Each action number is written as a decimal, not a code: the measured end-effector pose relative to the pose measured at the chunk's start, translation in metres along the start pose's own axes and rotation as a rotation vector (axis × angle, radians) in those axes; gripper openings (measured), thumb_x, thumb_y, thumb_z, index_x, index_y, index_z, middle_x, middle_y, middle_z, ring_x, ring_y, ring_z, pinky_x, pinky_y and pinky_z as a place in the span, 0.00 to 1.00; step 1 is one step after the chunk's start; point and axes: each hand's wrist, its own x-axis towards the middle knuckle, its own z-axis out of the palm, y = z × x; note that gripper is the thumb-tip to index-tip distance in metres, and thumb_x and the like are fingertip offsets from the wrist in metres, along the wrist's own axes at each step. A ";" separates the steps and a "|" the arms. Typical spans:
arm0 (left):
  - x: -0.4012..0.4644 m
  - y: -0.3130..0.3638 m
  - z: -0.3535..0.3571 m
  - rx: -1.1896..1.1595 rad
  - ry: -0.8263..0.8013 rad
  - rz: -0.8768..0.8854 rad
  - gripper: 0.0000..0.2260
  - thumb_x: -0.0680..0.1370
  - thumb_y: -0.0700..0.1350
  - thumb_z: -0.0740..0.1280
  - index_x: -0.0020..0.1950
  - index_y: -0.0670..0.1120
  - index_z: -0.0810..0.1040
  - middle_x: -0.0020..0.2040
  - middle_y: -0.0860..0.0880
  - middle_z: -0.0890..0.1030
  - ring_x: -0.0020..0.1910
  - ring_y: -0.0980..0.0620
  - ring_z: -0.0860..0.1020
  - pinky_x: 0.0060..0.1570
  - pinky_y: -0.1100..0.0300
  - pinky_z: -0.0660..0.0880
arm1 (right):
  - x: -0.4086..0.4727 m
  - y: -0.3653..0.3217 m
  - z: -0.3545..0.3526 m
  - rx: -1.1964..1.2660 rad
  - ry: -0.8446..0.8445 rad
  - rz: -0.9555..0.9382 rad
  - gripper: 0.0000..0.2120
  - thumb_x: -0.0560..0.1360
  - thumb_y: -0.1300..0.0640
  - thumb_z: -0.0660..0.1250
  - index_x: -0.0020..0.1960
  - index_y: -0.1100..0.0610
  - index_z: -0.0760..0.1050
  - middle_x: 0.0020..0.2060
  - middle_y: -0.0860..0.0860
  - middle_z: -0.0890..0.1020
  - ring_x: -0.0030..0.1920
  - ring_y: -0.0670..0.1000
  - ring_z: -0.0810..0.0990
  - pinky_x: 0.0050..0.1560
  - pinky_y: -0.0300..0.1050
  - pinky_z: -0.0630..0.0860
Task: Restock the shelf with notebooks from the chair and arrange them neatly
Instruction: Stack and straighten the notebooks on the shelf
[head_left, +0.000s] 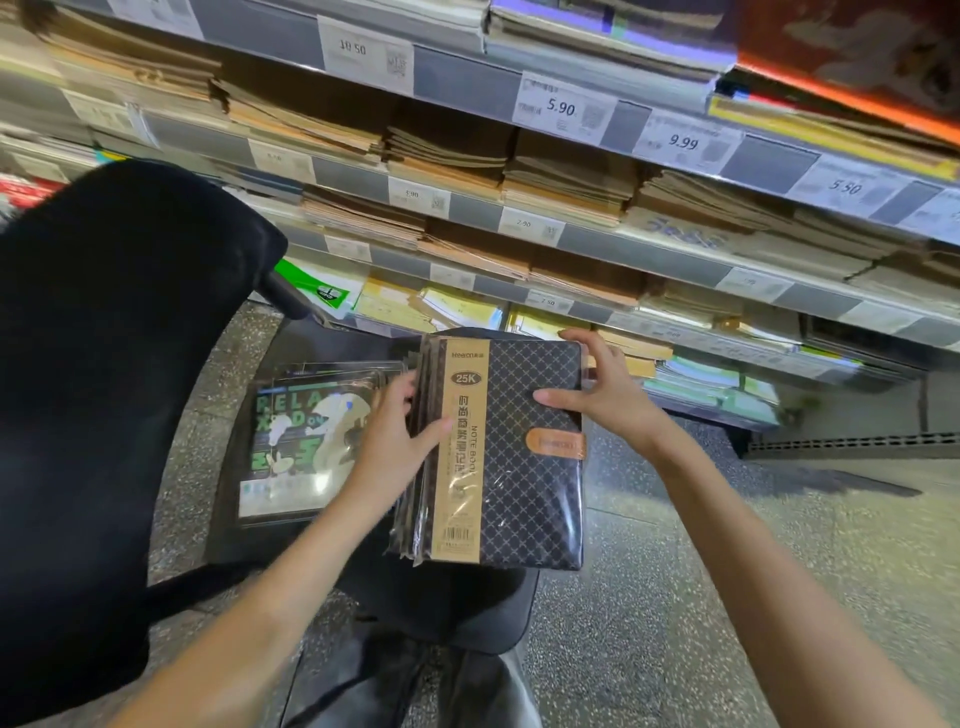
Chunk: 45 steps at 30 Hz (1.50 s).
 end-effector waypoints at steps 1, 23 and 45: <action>-0.015 -0.007 0.001 -0.025 -0.027 -0.044 0.29 0.74 0.45 0.69 0.71 0.46 0.61 0.63 0.52 0.68 0.59 0.56 0.67 0.60 0.60 0.65 | 0.001 -0.005 -0.003 -0.040 -0.031 0.009 0.37 0.59 0.47 0.78 0.63 0.46 0.65 0.62 0.53 0.65 0.62 0.55 0.69 0.59 0.51 0.74; -0.077 -0.041 0.016 -0.125 -0.154 -0.333 0.26 0.70 0.49 0.74 0.60 0.55 0.62 0.52 0.56 0.75 0.52 0.57 0.72 0.52 0.63 0.64 | 0.011 -0.027 -0.001 -0.145 -0.116 0.035 0.31 0.65 0.60 0.76 0.63 0.57 0.66 0.47 0.48 0.77 0.50 0.51 0.78 0.53 0.47 0.75; -0.100 0.146 -0.082 -0.284 0.001 0.188 0.25 0.69 0.44 0.74 0.59 0.54 0.66 0.48 0.61 0.75 0.53 0.57 0.76 0.52 0.67 0.71 | -0.137 -0.213 -0.111 -0.076 0.490 -0.385 0.33 0.62 0.53 0.78 0.63 0.50 0.67 0.57 0.46 0.72 0.59 0.47 0.71 0.57 0.44 0.69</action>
